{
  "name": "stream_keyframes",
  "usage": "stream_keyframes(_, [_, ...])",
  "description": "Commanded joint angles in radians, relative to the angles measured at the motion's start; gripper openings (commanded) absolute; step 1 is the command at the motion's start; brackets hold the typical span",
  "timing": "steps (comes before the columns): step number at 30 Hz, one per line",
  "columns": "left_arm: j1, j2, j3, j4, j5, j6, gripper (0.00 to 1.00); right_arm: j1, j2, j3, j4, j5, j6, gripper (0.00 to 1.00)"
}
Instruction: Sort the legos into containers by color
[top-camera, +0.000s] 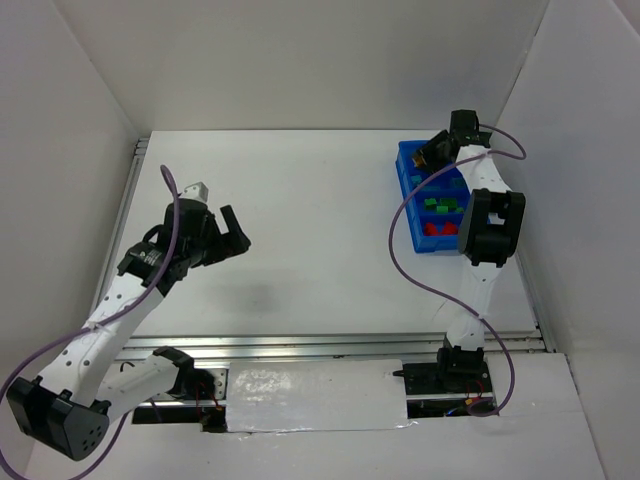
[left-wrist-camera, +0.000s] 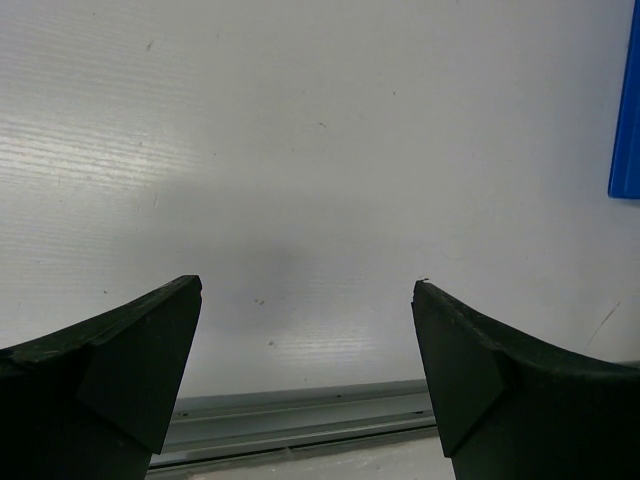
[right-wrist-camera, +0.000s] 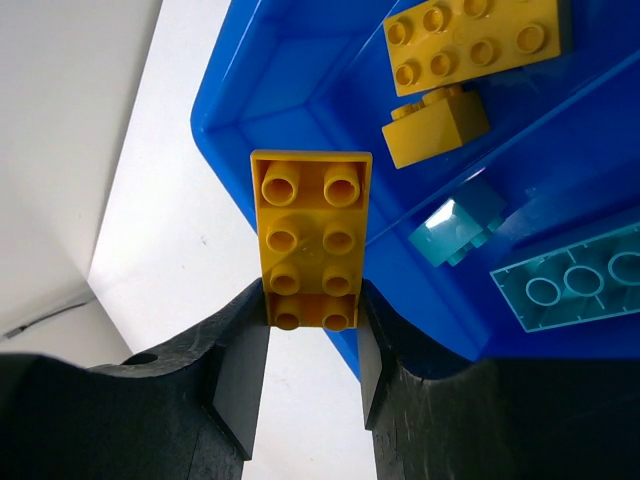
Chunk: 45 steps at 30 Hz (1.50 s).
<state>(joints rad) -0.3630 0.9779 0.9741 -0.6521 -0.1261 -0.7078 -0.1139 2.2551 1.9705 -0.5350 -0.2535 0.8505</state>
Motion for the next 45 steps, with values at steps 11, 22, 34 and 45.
stream_keyframes(11, [0.004, -0.096, -0.034, -0.023, -0.007, -0.047, 0.99, -0.026, -0.031, -0.027, 0.112, -0.07, 0.136, 0.1])
stream_keyframes(22, [0.006, -0.163, -0.057, -0.063, -0.021, -0.078, 0.99, -0.04, 0.066, 0.111, 0.055, -0.113, 0.128, 0.57])
stream_keyframes(34, [0.004, 0.008, 0.234, -0.207, -0.125, 0.037, 1.0, -0.035, -0.167, 0.166, -0.092, -0.049, -0.06, 0.91])
stream_keyframes(45, [0.015, 0.243, 0.609, -0.342, -0.386, 0.162, 1.0, 0.043, -0.988, -0.283, -0.265, 0.171, -0.441, 1.0])
